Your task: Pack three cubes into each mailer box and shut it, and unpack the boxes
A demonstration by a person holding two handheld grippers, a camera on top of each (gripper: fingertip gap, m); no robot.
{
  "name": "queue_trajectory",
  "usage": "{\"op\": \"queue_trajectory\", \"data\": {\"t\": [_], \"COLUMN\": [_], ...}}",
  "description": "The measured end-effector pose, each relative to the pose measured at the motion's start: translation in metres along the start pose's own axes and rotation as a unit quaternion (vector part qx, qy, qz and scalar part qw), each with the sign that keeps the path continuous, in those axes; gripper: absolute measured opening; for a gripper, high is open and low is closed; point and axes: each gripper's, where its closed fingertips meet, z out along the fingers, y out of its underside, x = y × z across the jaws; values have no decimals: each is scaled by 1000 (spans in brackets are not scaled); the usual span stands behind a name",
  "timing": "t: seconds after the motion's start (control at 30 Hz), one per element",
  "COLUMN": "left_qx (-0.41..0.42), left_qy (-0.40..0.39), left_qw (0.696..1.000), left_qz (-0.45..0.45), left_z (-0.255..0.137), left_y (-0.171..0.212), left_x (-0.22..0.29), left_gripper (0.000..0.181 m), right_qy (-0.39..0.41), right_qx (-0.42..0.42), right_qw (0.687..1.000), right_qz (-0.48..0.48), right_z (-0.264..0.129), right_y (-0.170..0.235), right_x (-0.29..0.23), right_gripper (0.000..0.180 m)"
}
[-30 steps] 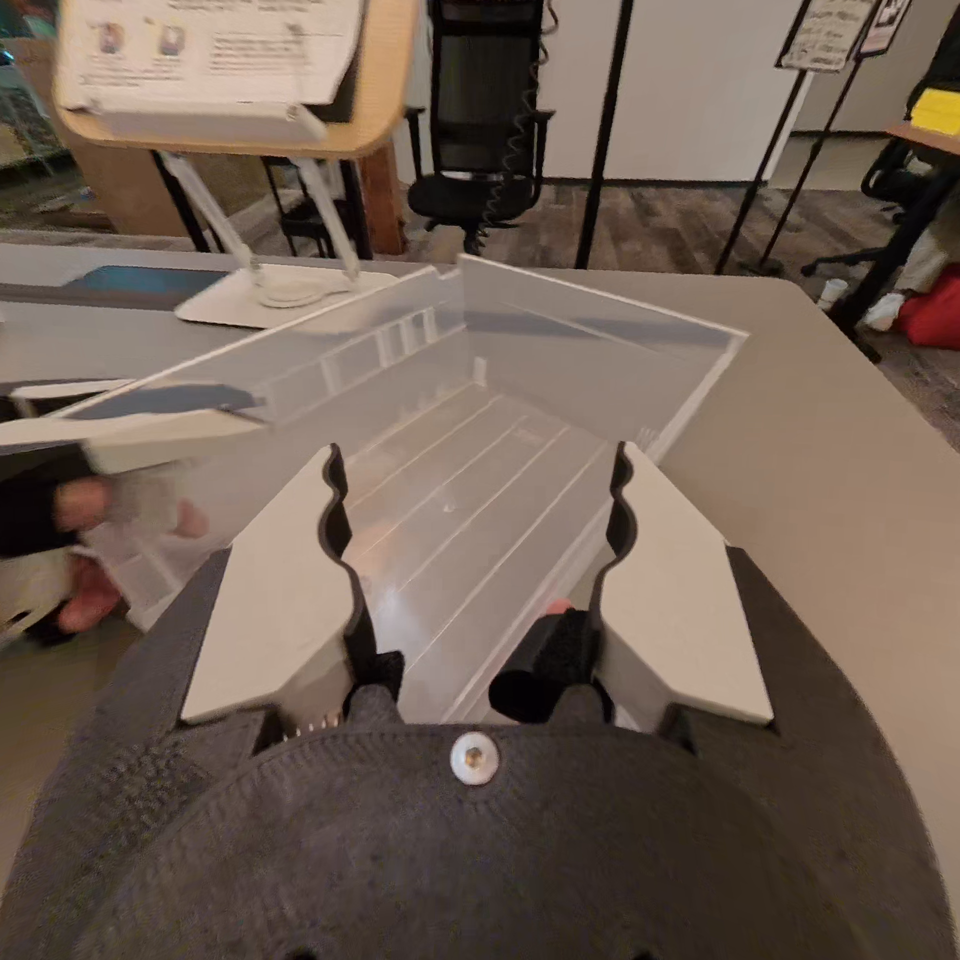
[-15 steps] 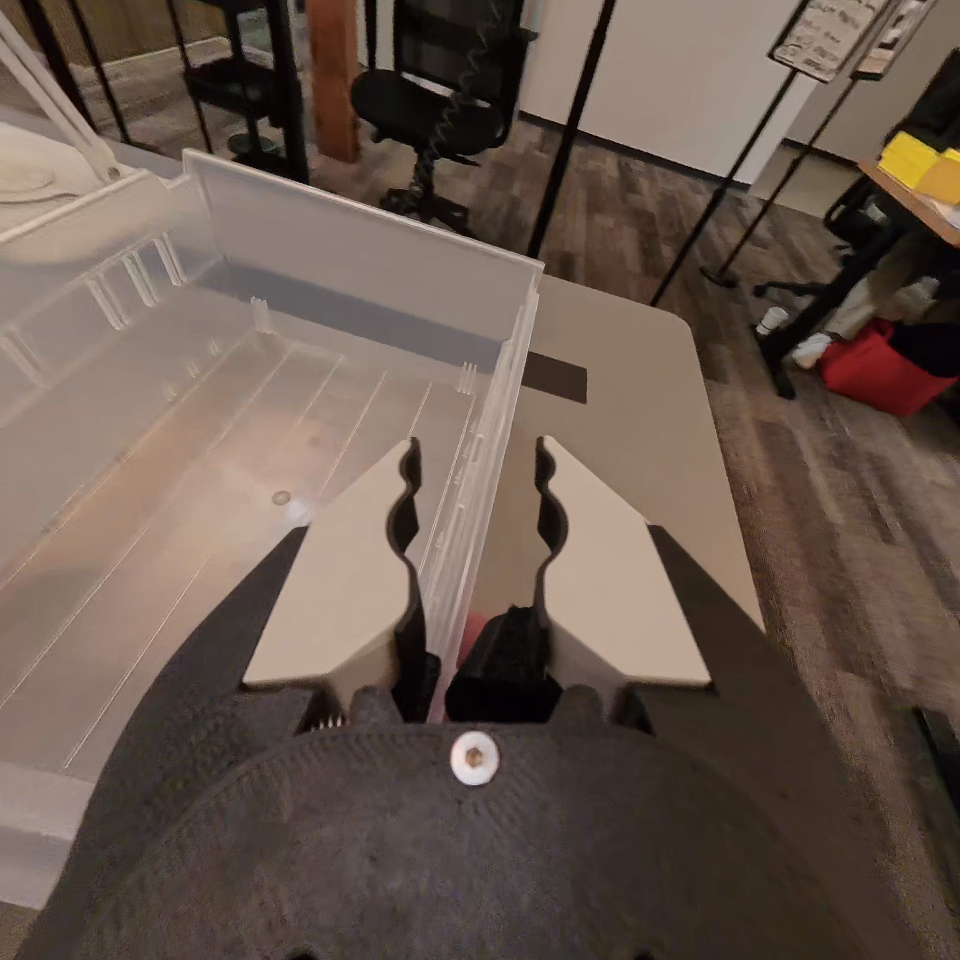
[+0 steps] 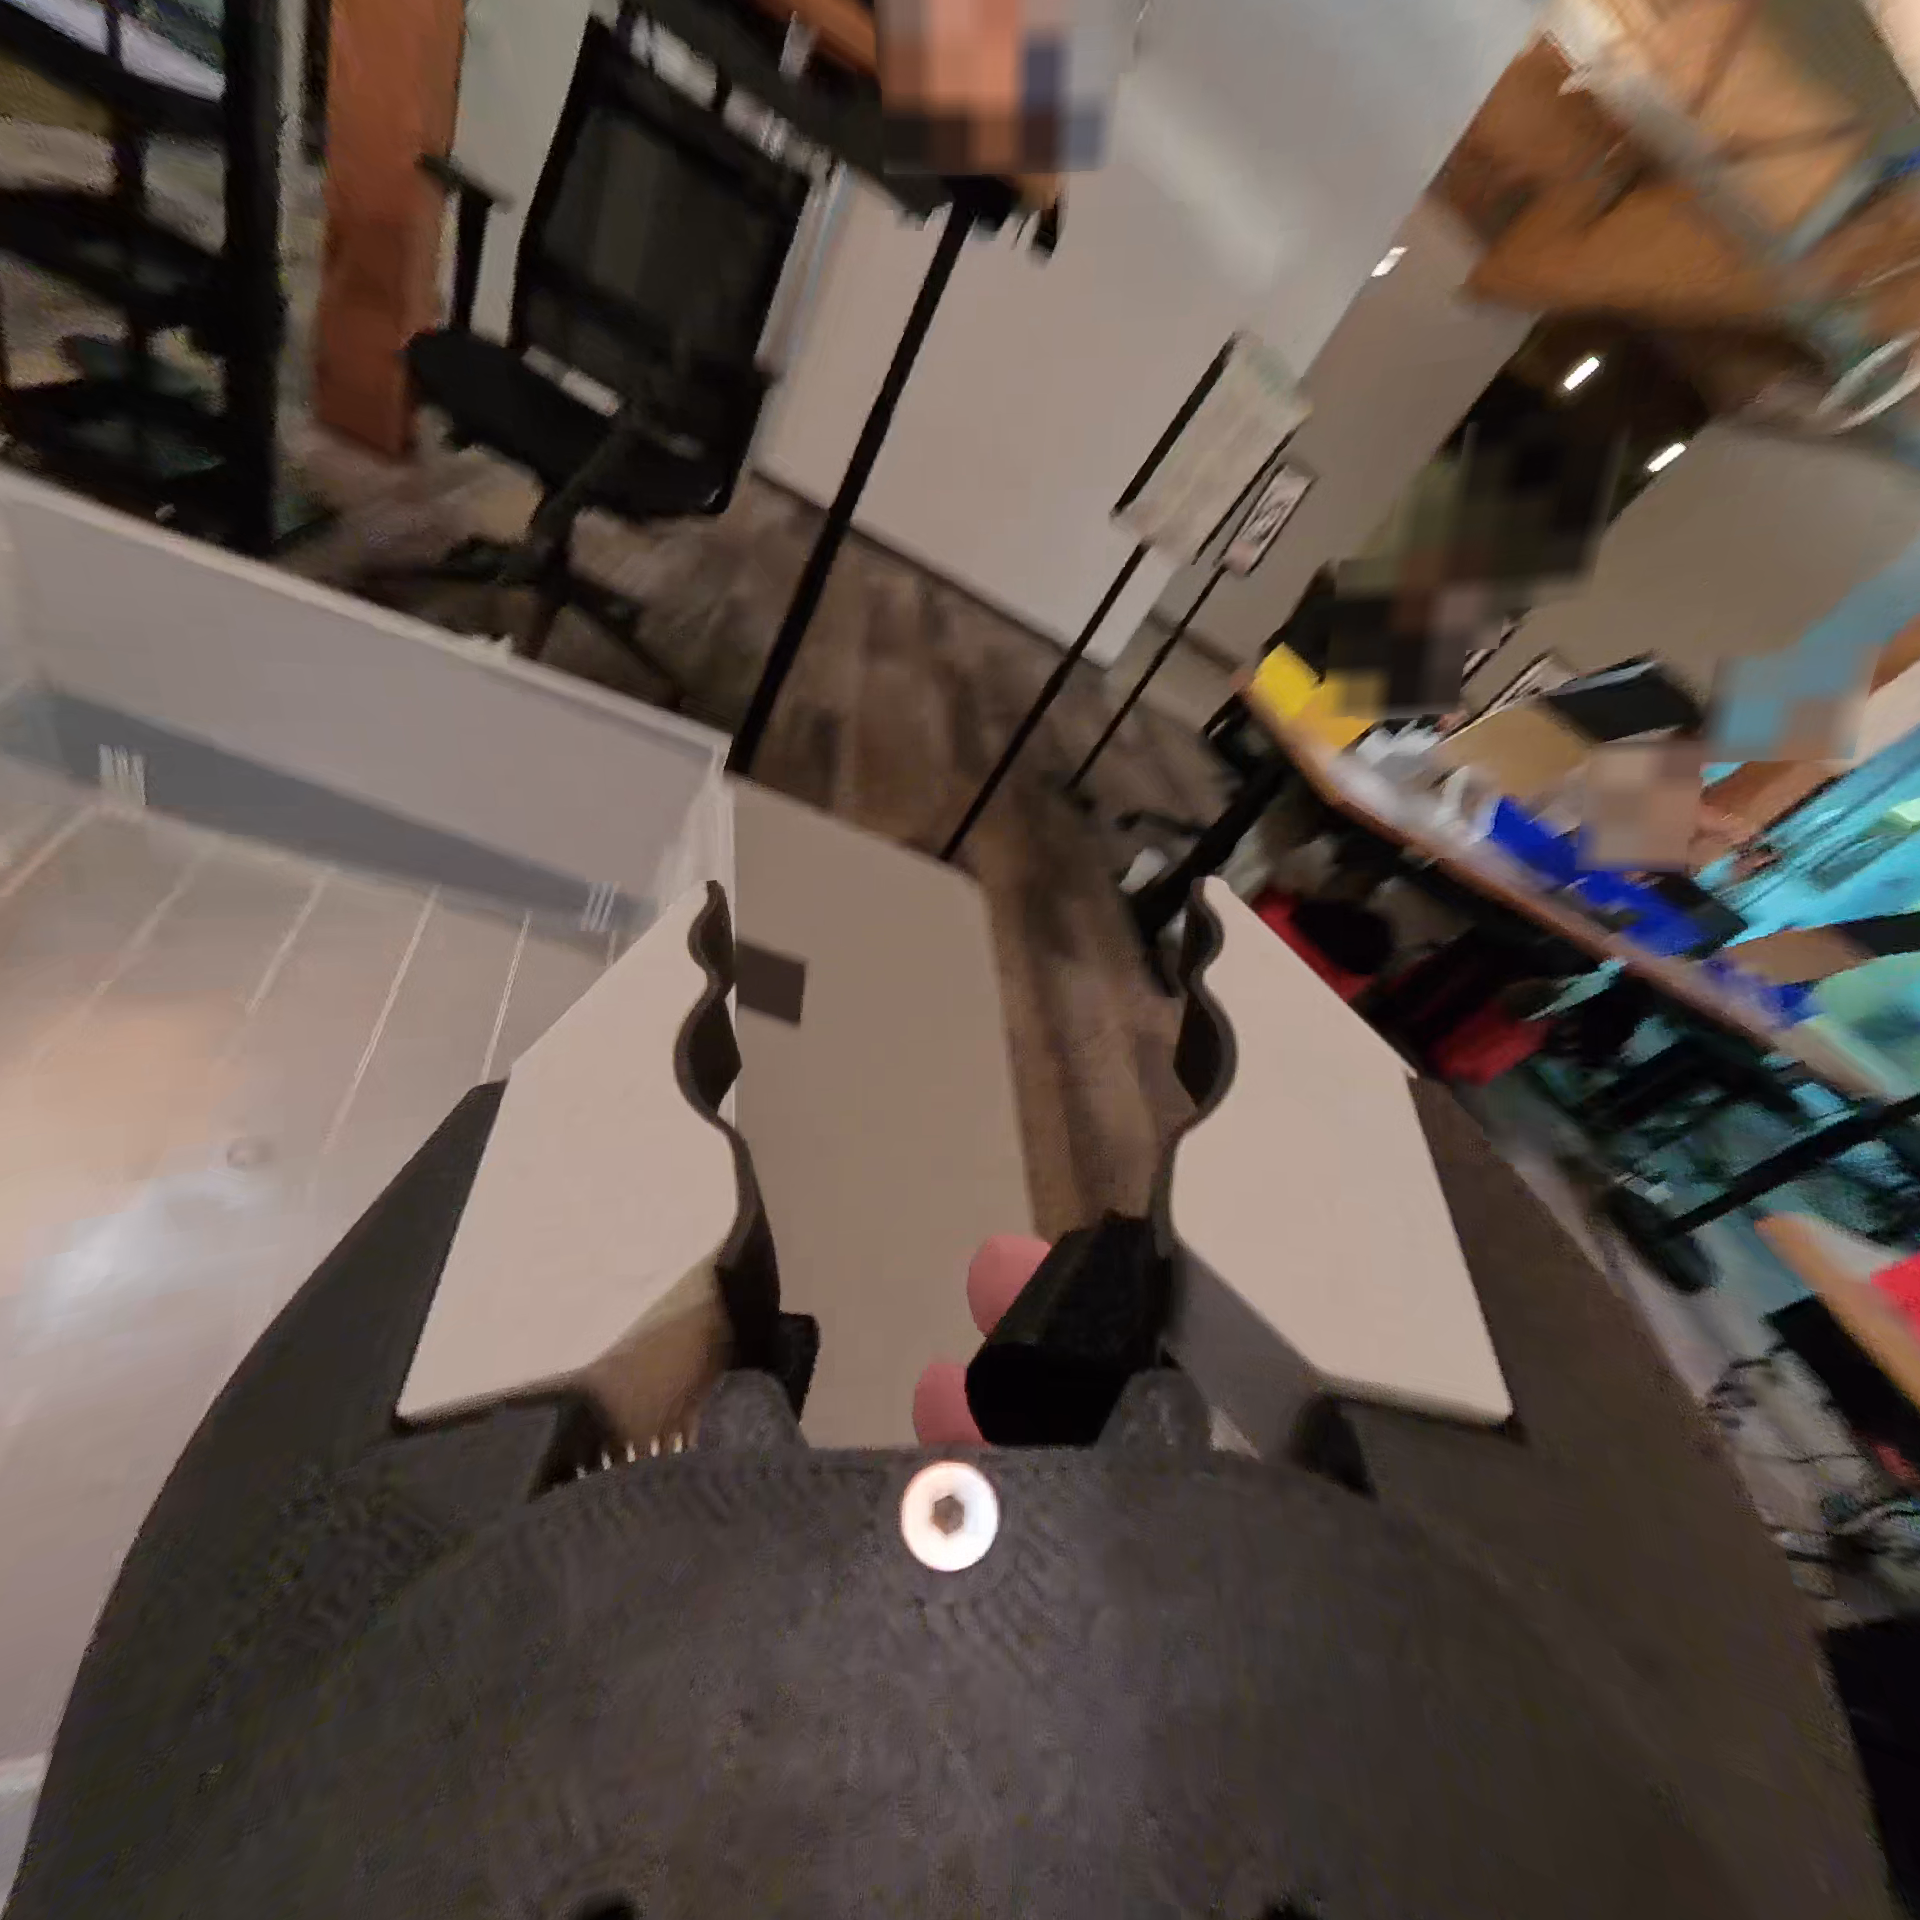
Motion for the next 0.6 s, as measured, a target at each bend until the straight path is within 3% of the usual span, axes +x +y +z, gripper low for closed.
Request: {"op": "queue_trajectory", "data": {"t": [0.13, 0.37, 0.47, 0.53, 0.6], "left_qx": [-14, -80, -75, -95, -149], "left_qy": [0, 36, 19, -36, -78], "left_qw": [997, 990, 981, 955, 924], "left_qz": [70, 111, 179, 278, 345], "left_z": [-37, -140, -194, -230, -269], "left_y": [-4, 8, -15, -34, -48], "left_x": [14, 47, 53, 38, 18], "left_gripper": [121, 118, 112, 106, 120], "right_qy": [-20, -197, -280, -338, -374], "right_qx": [60, 225, 224, 226, 213], "right_qw": [998, 954, 931, 909, 897], "right_qz": [-21, 22, 61, 92, 97], "right_z": [-55, -144, -153, -157, -155], "right_y": [-67, -175, -187, -190, -183], "right_x": [-44, -204, -268, -313, -352], "right_gripper": [70, 57, 56, 55, 55]}}
